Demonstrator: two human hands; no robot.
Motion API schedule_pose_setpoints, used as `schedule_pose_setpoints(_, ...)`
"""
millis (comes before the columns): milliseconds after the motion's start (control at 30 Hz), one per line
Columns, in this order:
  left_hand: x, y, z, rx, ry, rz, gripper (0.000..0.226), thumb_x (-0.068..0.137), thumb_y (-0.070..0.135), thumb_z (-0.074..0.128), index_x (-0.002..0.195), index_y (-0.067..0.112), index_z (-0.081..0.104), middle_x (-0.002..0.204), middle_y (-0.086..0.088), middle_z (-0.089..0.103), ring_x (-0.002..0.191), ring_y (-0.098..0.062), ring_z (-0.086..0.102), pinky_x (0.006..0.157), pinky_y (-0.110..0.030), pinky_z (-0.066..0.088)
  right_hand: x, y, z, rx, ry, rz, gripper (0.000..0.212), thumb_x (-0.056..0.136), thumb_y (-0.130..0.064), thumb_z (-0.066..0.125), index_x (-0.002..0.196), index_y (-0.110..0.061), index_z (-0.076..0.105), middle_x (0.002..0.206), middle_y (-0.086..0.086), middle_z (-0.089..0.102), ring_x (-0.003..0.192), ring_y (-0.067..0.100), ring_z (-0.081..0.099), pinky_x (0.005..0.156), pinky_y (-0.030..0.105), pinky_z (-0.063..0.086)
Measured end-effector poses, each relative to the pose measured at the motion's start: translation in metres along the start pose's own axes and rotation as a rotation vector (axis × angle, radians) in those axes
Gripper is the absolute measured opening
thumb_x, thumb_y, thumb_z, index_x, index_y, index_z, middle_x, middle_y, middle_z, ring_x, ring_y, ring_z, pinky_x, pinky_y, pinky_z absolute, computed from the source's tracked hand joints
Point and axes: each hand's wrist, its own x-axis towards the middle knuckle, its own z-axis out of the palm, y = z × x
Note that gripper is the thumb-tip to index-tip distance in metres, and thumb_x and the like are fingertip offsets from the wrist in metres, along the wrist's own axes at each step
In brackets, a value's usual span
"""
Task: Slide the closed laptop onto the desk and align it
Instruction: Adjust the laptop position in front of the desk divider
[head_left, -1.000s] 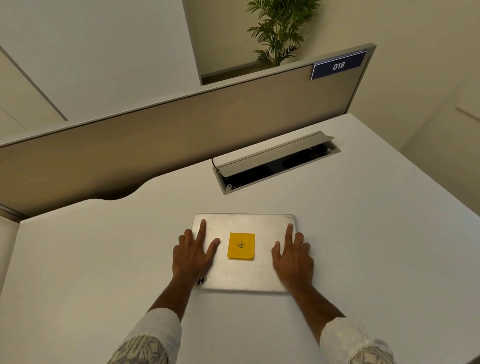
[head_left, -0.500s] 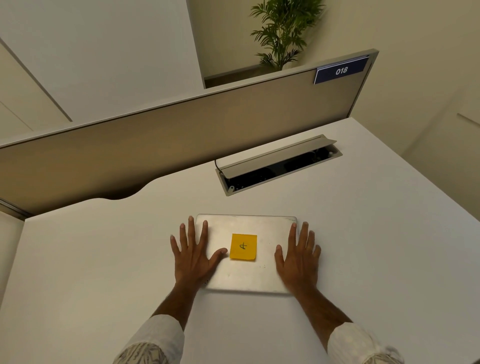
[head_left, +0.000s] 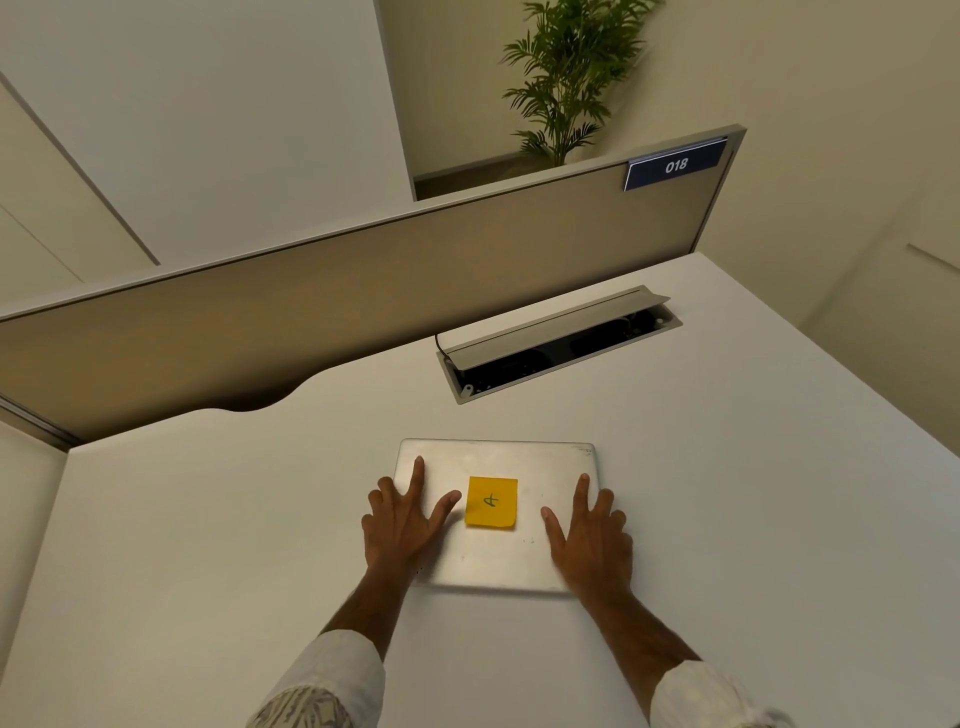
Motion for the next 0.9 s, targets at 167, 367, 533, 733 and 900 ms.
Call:
schedule_pose_setpoints(167,0.002,0.001,-0.002,-0.077,-0.024,-0.043,0.088,0.084,0.087,0.024,0.157,0.038,0.016,0.131,-0.01,0.037,0.117,-0.03,0.044,0.088,-0.045,0.049,0.0,-0.003,0.006,0.003,0.006,0.006,0.082,0.096,-0.067,0.023,0.156,-0.013,0.013,0.144,0.017,0.038,0.107,0.027,0.055,0.081,0.035,0.058)
schedule_pose_setpoints(367,0.003,-0.001,0.002,-0.156,-0.03,-0.093,0.094,0.08,0.088,0.035,0.158,0.039,0.015,0.133,-0.012,0.035,0.121,-0.034,0.042,0.093,-0.047,0.048,0.0,-0.007,0.01,0.044,0.024,0.032,0.082,0.095,-0.067,0.025,0.156,-0.013,0.015,0.141,0.017,0.039,0.108,0.026,0.055,0.08,0.036,0.059)
schedule_pose_setpoints(533,0.004,0.001,0.001,-0.29,0.009,-0.097,0.102,0.073,0.091,0.046,0.157,0.04,0.021,0.124,-0.011,0.038,0.117,-0.033,0.044,0.091,-0.047,0.051,0.004,0.0,0.012,0.143,0.078,0.056,0.082,0.094,-0.066,0.031,0.153,-0.01,0.02,0.13,0.017,0.044,0.103,0.027,0.057,0.072,0.039,0.06)
schedule_pose_setpoints(733,0.002,0.002,-0.002,-0.429,-0.011,-0.111,0.105,0.068,0.093,0.049,0.156,0.045,0.018,0.123,-0.011,0.047,0.122,-0.032,0.048,0.089,-0.045,0.052,0.008,0.003,0.011,0.202,0.094,0.065,0.081,0.093,-0.067,0.032,0.155,-0.017,0.013,0.127,0.016,0.043,0.102,0.028,0.058,0.073,0.039,0.059)
schedule_pose_setpoints(900,0.0,0.003,-0.006,-0.467,-0.054,-0.092,0.107,0.066,0.095,0.047,0.156,0.05,0.009,0.121,-0.007,0.045,0.116,-0.03,0.055,0.092,-0.043,0.054,0.013,0.009,0.004,0.205,0.078,0.051,0.079,0.091,-0.07,0.027,0.157,-0.03,0.007,0.125,0.012,0.043,0.092,0.02,0.06,0.076,0.03,0.057)
